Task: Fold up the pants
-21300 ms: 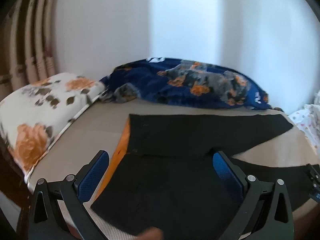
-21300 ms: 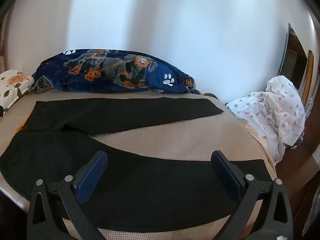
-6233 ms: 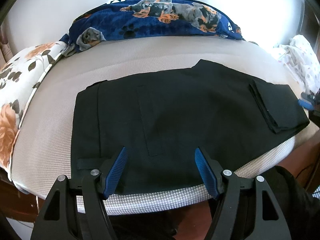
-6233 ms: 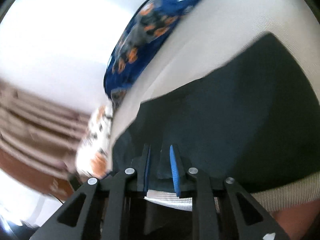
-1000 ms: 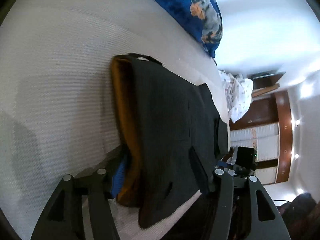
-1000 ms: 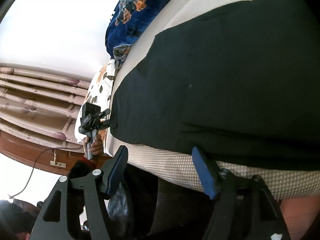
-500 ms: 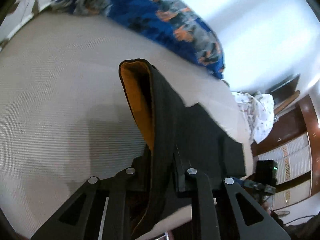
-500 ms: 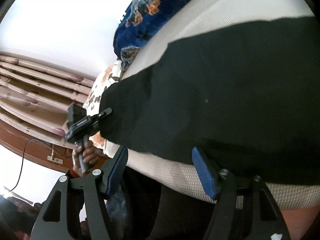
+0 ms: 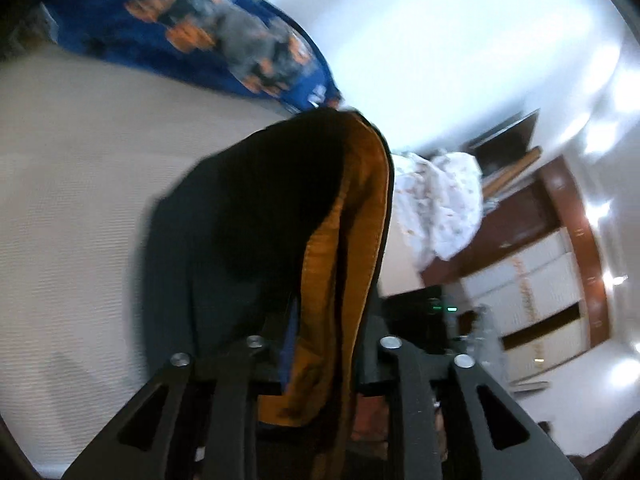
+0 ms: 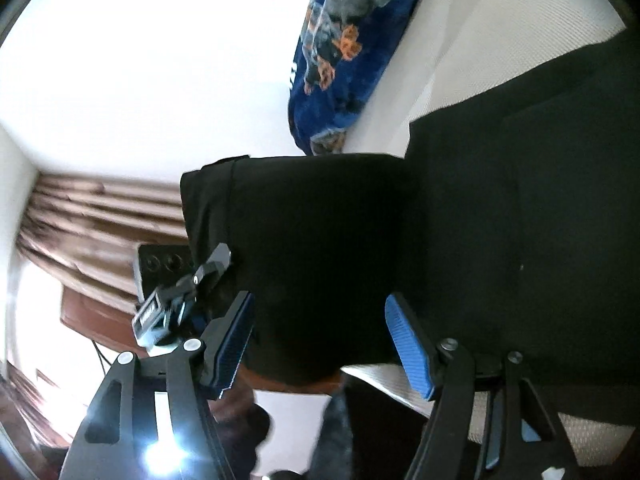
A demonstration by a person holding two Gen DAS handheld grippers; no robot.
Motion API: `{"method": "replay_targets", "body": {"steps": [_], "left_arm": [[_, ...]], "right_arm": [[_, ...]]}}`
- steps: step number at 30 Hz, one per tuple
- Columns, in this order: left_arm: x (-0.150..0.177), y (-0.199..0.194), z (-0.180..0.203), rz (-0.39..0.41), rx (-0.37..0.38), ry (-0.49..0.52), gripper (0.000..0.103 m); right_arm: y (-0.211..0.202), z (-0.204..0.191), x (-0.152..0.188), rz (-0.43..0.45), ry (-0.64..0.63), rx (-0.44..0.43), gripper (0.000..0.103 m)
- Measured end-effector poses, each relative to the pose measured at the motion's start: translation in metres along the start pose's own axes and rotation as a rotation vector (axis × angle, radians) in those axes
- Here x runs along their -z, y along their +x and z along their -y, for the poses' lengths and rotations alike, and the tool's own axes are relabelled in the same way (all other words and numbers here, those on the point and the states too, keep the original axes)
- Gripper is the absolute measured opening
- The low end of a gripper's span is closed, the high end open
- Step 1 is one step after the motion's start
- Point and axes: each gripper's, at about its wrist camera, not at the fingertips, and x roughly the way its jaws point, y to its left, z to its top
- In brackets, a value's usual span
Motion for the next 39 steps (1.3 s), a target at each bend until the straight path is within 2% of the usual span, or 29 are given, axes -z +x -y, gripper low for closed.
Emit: {"method": "replay_targets", "body": {"steps": [1, 3, 4, 5, 6, 7, 8, 11, 13, 14, 16, 18, 20, 22, 24, 27, 30, 32, 35, 39], "left_arm": [[0.0, 0.006, 0.002, -0.002, 0.018, -0.013, 0.03], [-0.004, 0.015, 0.004, 0.015, 0.05, -0.04, 0.044], [-0.006, 0.016, 0.004, 0.036, 0.062, -0.053, 0.058], [-0.007, 0.014, 0.004, 0.055, 0.063, -0.057, 0.063], [-0.008, 0.012, 0.005, 0.072, 0.061, -0.059, 0.063], [-0.009, 0.01, 0.005, 0.082, 0.058, -0.058, 0.064], [-0.009, 0.007, 0.003, 0.084, 0.05, -0.061, 0.065], [-0.002, -0.007, -0.011, 0.099, -0.03, -0.059, 0.067], [0.01, -0.019, -0.028, 0.102, -0.088, -0.06, 0.067], [0.016, -0.024, -0.035, 0.101, -0.115, -0.062, 0.067], [0.033, -0.034, -0.052, 0.111, -0.197, -0.051, 0.067], [0.047, -0.043, -0.067, 0.122, -0.267, -0.058, 0.067], [0.061, -0.048, -0.08, 0.129, -0.298, -0.083, 0.067], [0.069, -0.048, -0.091, 0.124, -0.312, -0.109, 0.067], [0.07, -0.044, -0.093, 0.11, -0.33, -0.108, 0.067], [0.072, -0.036, -0.085, 0.096, -0.324, -0.058, 0.067], [0.075, -0.023, -0.069, 0.059, -0.349, 0.026, 0.067], [0.078, -0.012, -0.063, 0.028, -0.343, 0.051, 0.067], [0.077, 0.004, -0.059, -0.01, -0.34, 0.059, 0.067], [0.069, 0.025, -0.059, -0.044, -0.342, 0.06, 0.067]], "right_arm": [[-0.002, 0.003, -0.002, 0.012, 0.015, -0.021, 0.068], [-0.007, 0.012, -0.006, 0.037, 0.06, -0.069, 0.072], [-0.01, 0.015, -0.008, 0.049, 0.079, -0.083, 0.073], [-0.014, 0.02, -0.01, 0.065, 0.104, -0.099, 0.074], [-0.016, 0.025, -0.012, 0.079, 0.127, -0.102, 0.082], [-0.018, 0.03, -0.014, 0.087, 0.146, -0.062, 0.083], [-0.02, 0.034, -0.014, 0.092, 0.155, -0.024, 0.083], [-0.023, 0.044, -0.015, 0.11, 0.198, -0.052, 0.083], [-0.024, 0.04, -0.018, 0.108, 0.182, -0.02, 0.083], [-0.023, 0.037, -0.02, 0.103, 0.165, 0.008, 0.082], [-0.02, 0.035, -0.02, 0.079, 0.143, 0.078, 0.067], [-0.013, 0.037, -0.021, 0.041, 0.139, 0.185, 0.031], [-0.01, 0.042, -0.021, 0.026, 0.158, 0.243, 0.015], [-0.011, 0.039, -0.02, 0.032, 0.14, 0.271, 0.015], [-0.017, 0.028, -0.023, 0.044, 0.116, 0.26, 0.014], [-0.043, 0.001, -0.028, 0.088, 0.055, 0.226, 0.014], [-0.091, -0.013, -0.03, 0.156, 0.01, 0.258, 0.014], [-0.122, -0.008, -0.032, 0.196, 0.007, 0.314, 0.014], [-0.165, 0.016, -0.033, 0.265, 0.077, 0.363, 0.014], [-0.197, 0.038, -0.03, 0.327, 0.132, 0.354, 0.014]]}}
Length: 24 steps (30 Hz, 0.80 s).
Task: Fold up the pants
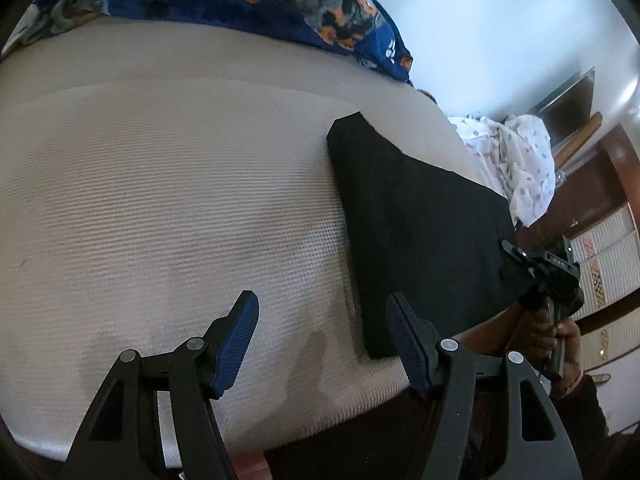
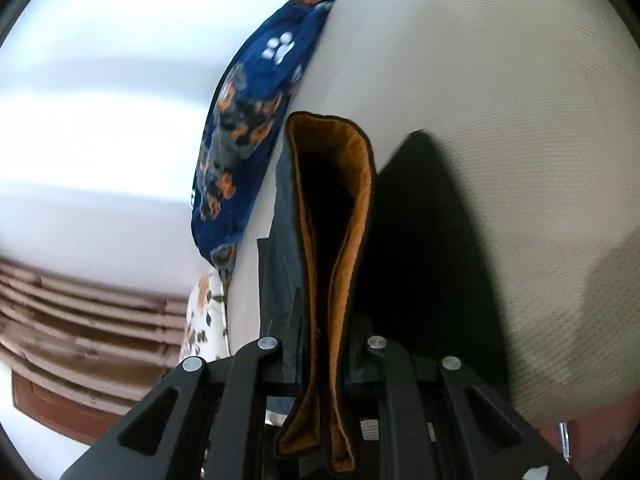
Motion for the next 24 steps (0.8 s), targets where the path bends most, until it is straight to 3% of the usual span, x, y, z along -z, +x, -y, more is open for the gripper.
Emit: {"method": "replay_targets", "body": {"steps": [6, 9, 13, 15, 23, 24], "left_arm": [[-0.015, 0.024, -0.007, -0.021, 0.014, -0.037, 0.067], [-0.022, 0.033, -0.014, -0.03, 0.059, -0.066, 0.067], [-0.033, 0.042, -0.019, -0.043, 0.113, -0.07, 0.067], [-0.038, 0.047, -0.021, -0.053, 0.162, -0.076, 0.067], [-0.062, 0.079, -0.006, -0.15, 0.31, -0.059, 0.067], [-0.062, 0.083, -0.005, -0.163, 0.328, -0.062, 0.067]], "right_arm": [[-0.005, 0.015, 0.001, 0.005, 0.014, -0.008, 0.014], [-0.009, 0.014, -0.001, 0.02, -0.014, 0.037, 0.016], [-0.021, 0.019, -0.012, 0.077, -0.044, 0.088, 0.03], [-0.026, 0.018, -0.019, 0.098, -0.078, 0.114, 0.05], [0.003, 0.024, -0.028, -0.003, -0.143, 0.125, 0.051], [0.007, 0.022, -0.028, -0.016, -0.149, 0.127, 0.046]]}}
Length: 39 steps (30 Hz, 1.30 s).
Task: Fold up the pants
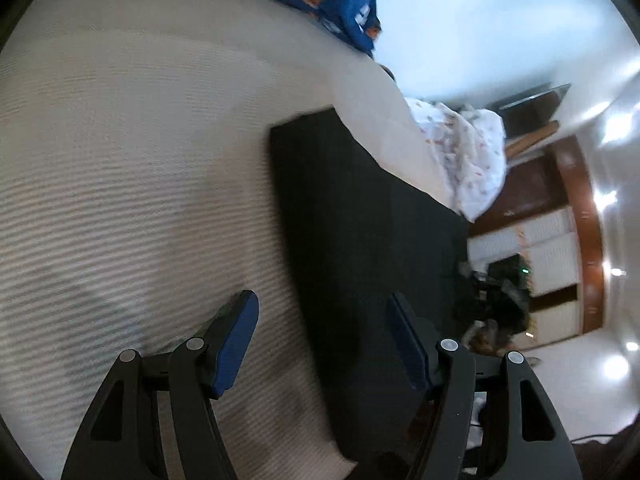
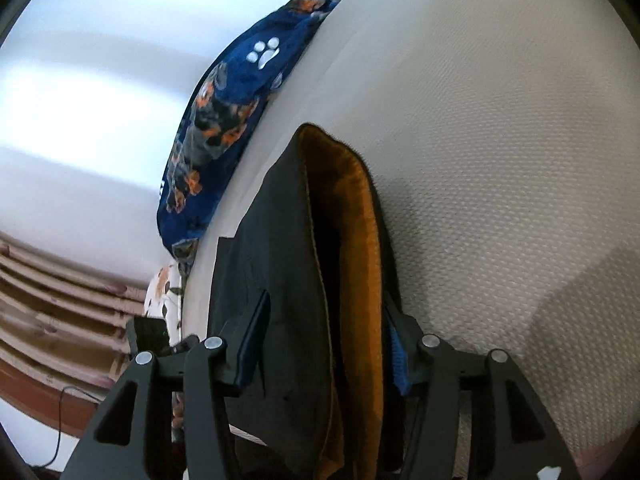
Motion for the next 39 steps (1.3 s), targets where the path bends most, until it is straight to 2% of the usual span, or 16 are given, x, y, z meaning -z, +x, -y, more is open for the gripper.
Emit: {"method": "replay_targets", "body": {"steps": [1, 3, 5, 6, 8, 10, 13, 18, 20, 22, 25, 30, 33, 36, 38, 39], "left_arm": [[-0.002, 0.002, 0.002, 0.009, 0.001, 0.007, 0.067], [-0.002, 0.005, 0.009, 0.006, -0.012, 0.039, 0.064], [0.0, 0.01, 0.014, 0.006, -0.041, 0.064, 0.024], [0.001, 0.01, 0.013, 0.013, -0.061, 0.061, 0.021], [0.004, 0.0, 0.004, 0.041, -0.047, 0.023, 0.01], [0.009, -0.016, 0.0, 0.072, -0.068, 0.016, 0.01], [0.02, -0.057, 0.001, 0.139, -0.184, 0.068, 0.01], [0.043, -0.126, -0.025, 0.269, -0.318, -0.004, 0.012], [0.05, -0.135, -0.041, 0.272, -0.413, -0.06, 0.033], [0.058, -0.146, -0.055, 0.302, -0.479, -0.118, 0.046], [0.072, -0.164, -0.066, 0.381, -0.446, -0.203, 0.055], [0.08, -0.172, -0.058, 0.462, -0.364, -0.241, 0.056], [0.074, -0.157, -0.033, 0.456, -0.362, -0.168, 0.057], [0.071, -0.134, -0.006, 0.404, -0.39, -0.063, 0.058], [0.073, -0.124, 0.003, 0.378, -0.396, -0.027, 0.058], [0.078, -0.121, 0.006, 0.368, -0.395, -0.011, 0.058]], "right_arm": [[0.003, -0.002, 0.0, -0.013, -0.008, 0.009, 0.042], [0.012, -0.004, 0.002, -0.042, 0.0, -0.004, 0.025], [0.02, -0.004, 0.006, -0.067, 0.022, -0.045, 0.022], [0.026, -0.007, 0.01, -0.078, 0.023, -0.054, 0.021], [0.041, -0.018, 0.017, -0.105, 0.014, -0.086, 0.019], [0.058, -0.031, 0.022, -0.139, 0.012, -0.123, 0.019], [0.096, -0.058, 0.028, -0.206, -0.009, -0.165, 0.019], [0.158, -0.112, 0.04, -0.308, -0.091, -0.244, 0.018], [0.171, -0.127, 0.046, -0.331, -0.131, -0.25, 0.018], [0.18, -0.133, 0.049, -0.347, -0.151, -0.237, 0.018], [0.173, -0.12, 0.046, -0.347, -0.134, -0.216, 0.018], [0.146, -0.115, 0.036, -0.299, -0.143, -0.171, 0.018], [0.141, -0.116, 0.028, -0.274, -0.165, -0.17, 0.018], [0.15, -0.101, 0.022, -0.316, -0.128, -0.164, 0.026], [0.141, -0.086, 0.014, -0.291, -0.071, -0.182, 0.027], [0.128, -0.078, 0.008, -0.258, -0.041, -0.19, 0.033]]}}
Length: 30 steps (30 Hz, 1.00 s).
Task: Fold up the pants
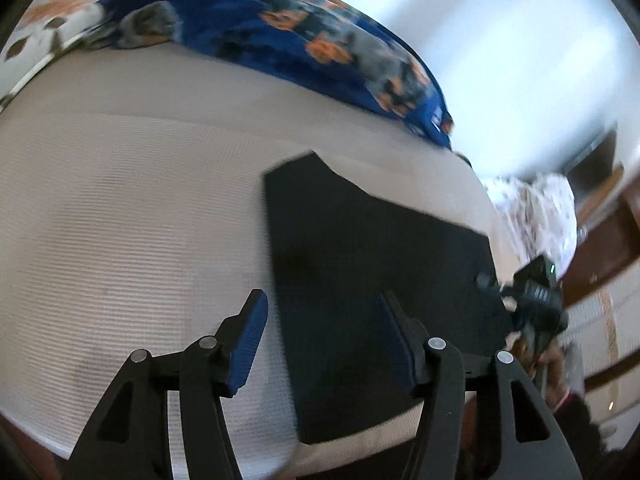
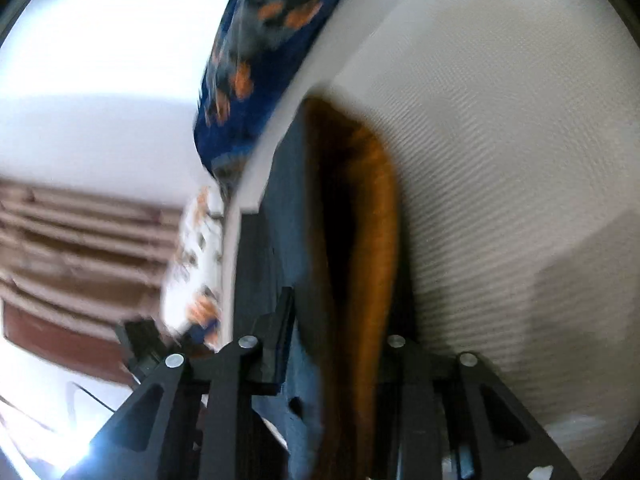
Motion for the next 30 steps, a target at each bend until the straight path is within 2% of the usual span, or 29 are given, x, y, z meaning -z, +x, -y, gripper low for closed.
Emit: {"method": "replay_targets", "body": {"steps": [2, 4, 6, 8, 9, 13, 17, 21, 22, 23, 25, 26, 30], "left_arm": [[0.005, 0.006, 0.012, -0.02, 0.003, 0.032, 0.059], [0.011, 0.012, 0.02, -0.039, 0.012, 0.056, 0.059], [0.015, 0.013, 0.025, -0.055, 0.023, 0.064, 0.059], [0.018, 0.014, 0.028, -0.062, 0.043, 0.06, 0.059], [0.019, 0.014, 0.028, -0.062, 0.051, 0.055, 0.059], [0.021, 0.015, 0.028, -0.07, 0.064, 0.046, 0.06], [0.027, 0.016, 0.021, -0.084, 0.06, 0.032, 0.061], [0.03, 0.019, 0.015, -0.088, 0.065, 0.008, 0.062], [0.03, 0.02, 0.014, -0.091, 0.062, 0.008, 0.062], [0.031, 0.019, 0.015, -0.09, 0.059, 0.014, 0.062], [0.031, 0.019, 0.017, -0.088, 0.049, 0.032, 0.062], [0.03, 0.018, 0.018, -0.087, 0.041, 0.04, 0.062], [0.028, 0.014, 0.016, -0.071, 0.044, 0.028, 0.062]], "right_arm": [[-0.024, -0.001, -0.004, 0.042, -0.01, 0.04, 0.038], [-0.05, -0.005, -0.001, 0.091, -0.012, 0.056, 0.04], [-0.078, -0.014, 0.011, 0.134, 0.004, -0.007, 0.04], [-0.096, -0.024, 0.032, 0.136, 0.039, -0.096, 0.04], [-0.097, -0.028, 0.048, 0.118, 0.061, -0.128, 0.04], [-0.076, -0.02, 0.083, 0.052, 0.137, -0.098, 0.04], [-0.057, 0.002, 0.081, 0.07, 0.228, -0.108, 0.039], [-0.055, 0.0, 0.072, 0.1, 0.218, -0.064, 0.038], [-0.054, 0.002, 0.071, 0.106, 0.232, -0.067, 0.034], [-0.053, 0.003, 0.07, 0.11, 0.239, -0.061, 0.015], [-0.049, -0.005, 0.069, 0.116, 0.209, -0.005, 0.013], [-0.051, -0.01, 0.071, 0.13, 0.191, -0.003, 0.013], [-0.061, -0.039, 0.081, 0.148, 0.144, -0.068, 0.013]]}}
